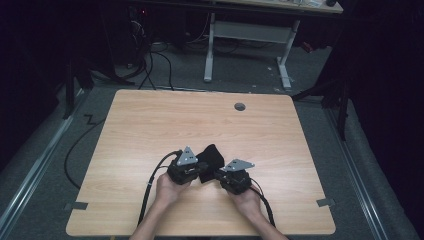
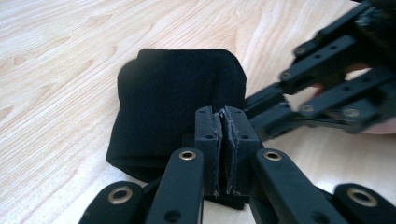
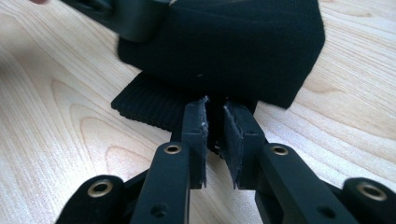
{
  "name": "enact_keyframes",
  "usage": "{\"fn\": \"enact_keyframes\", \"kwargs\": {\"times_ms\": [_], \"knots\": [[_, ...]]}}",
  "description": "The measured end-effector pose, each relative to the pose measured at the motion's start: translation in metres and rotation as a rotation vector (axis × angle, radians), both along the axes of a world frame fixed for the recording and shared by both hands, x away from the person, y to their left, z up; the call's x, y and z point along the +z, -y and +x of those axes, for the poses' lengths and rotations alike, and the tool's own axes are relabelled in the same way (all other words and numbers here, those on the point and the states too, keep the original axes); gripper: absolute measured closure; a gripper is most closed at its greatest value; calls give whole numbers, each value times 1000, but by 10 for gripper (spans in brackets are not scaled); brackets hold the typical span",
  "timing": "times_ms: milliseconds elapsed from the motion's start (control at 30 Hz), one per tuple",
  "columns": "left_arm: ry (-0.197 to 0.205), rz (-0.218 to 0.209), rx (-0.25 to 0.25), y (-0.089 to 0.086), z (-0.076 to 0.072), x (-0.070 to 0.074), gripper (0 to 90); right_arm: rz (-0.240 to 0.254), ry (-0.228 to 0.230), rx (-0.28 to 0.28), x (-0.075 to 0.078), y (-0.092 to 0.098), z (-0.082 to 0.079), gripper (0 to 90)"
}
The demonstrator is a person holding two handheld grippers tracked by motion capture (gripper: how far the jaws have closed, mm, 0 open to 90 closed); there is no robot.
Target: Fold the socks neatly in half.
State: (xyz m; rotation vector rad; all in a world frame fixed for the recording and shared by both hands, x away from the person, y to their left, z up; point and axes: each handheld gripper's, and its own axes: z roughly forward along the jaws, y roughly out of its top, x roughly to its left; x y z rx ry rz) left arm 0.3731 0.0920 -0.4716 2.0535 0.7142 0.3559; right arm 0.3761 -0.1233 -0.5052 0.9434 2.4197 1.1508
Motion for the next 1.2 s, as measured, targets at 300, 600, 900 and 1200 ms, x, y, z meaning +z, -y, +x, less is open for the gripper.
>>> {"fn": "enact_keyframes", "kwargs": {"times_ms": [300,600,900,1200], "knots": [[-39,41,4,4,-10,-16,849,4,-11,0,2,1,-2,681],[-43,41,23,4,-9,-17,777,35,-22,12,7,19,-7,608],[-23,-16,71,0,-12,-8,633,56,57,10,29,26,-6,748],[-48,-10,203,1,-4,-7,588,37,59,5,35,13,11,776]]}}
